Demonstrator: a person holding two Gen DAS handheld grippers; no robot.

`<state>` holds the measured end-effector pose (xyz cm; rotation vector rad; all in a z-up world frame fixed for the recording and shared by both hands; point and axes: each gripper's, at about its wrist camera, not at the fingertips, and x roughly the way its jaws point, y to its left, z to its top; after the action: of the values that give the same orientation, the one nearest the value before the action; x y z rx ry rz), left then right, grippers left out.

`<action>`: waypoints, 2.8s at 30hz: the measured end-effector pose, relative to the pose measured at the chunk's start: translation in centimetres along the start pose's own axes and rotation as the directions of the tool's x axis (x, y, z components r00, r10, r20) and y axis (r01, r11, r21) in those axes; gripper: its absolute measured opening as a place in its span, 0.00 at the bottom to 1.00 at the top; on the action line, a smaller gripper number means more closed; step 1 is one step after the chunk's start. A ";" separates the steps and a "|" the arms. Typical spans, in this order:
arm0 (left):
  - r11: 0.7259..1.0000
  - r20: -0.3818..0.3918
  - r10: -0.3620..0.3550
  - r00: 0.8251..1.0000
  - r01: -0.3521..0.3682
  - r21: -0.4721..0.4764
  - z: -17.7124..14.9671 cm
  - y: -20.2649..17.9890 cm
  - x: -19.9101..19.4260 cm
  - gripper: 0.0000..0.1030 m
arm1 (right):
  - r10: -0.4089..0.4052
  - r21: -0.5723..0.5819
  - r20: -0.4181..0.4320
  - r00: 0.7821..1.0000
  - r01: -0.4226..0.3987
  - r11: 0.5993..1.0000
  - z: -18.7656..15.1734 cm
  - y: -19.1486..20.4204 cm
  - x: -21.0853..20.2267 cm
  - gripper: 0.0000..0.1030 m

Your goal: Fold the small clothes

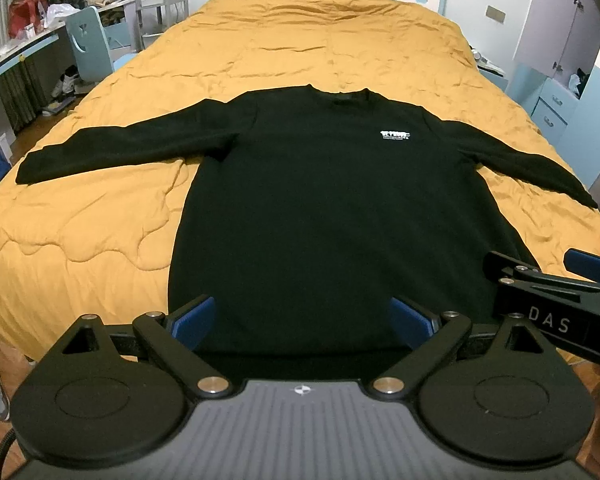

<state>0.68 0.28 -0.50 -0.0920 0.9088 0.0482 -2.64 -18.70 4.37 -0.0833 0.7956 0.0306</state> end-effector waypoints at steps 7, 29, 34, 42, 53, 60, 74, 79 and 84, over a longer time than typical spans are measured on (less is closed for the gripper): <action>1.000 -0.003 0.002 1.000 -0.002 -0.001 0.0 0.0 0.0 1.00 | 0.002 -0.002 -0.002 1.000 -0.002 1.000 0.1 0.0 0.2 0.81; 1.000 -0.036 -0.010 0.999 0.010 -0.004 0.2 0.5 1.6 1.00 | 0.004 -0.015 -0.042 0.999 -0.005 1.000 0.3 0.3 1.7 0.81; 0.997 -0.030 -0.067 0.997 0.066 -0.037 0.6 1.7 2.9 1.00 | 0.019 -0.034 -0.051 0.999 -0.021 0.999 0.7 0.9 3.0 0.81; 0.934 0.031 -0.231 0.973 0.230 -0.273 1.7 10.4 5.6 1.00 | 0.128 -0.105 -0.007 0.992 -0.128 0.986 3.5 4.0 6.6 0.81; 0.769 0.335 0.021 0.942 0.199 -0.608 4.8 33.7 10.6 1.00 | 0.402 -0.390 0.127 0.907 -0.327 0.861 8.6 17.8 16.5 0.80; 0.590 0.387 0.128 0.913 0.243 -0.770 5.5 44.7 16.3 1.00 | 0.439 -0.577 0.181 0.880 -0.267 0.772 10.0 27.9 23.4 0.79; 0.371 0.442 0.167 0.881 0.359 -0.856 5.6 52.7 24.6 0.83 | 0.458 -0.715 0.122 0.881 -0.242 0.656 9.5 36.2 31.3 0.79; 0.334 0.432 0.189 0.882 0.356 -0.873 4.5 53.4 25.2 0.17 | 0.460 -0.729 0.090 0.883 -0.257 0.634 9.2 37.0 32.0 0.79; 0.369 0.473 0.198 0.858 0.382 -0.847 5.4 53.1 24.2 0.14 | 0.455 -0.726 0.072 0.888 -0.266 0.635 9.0 36.4 31.4 0.79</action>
<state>15.53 53.72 -19.42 -1.1939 0.2065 0.4777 23.59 18.18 -14.10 -0.6390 0.4923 0.7355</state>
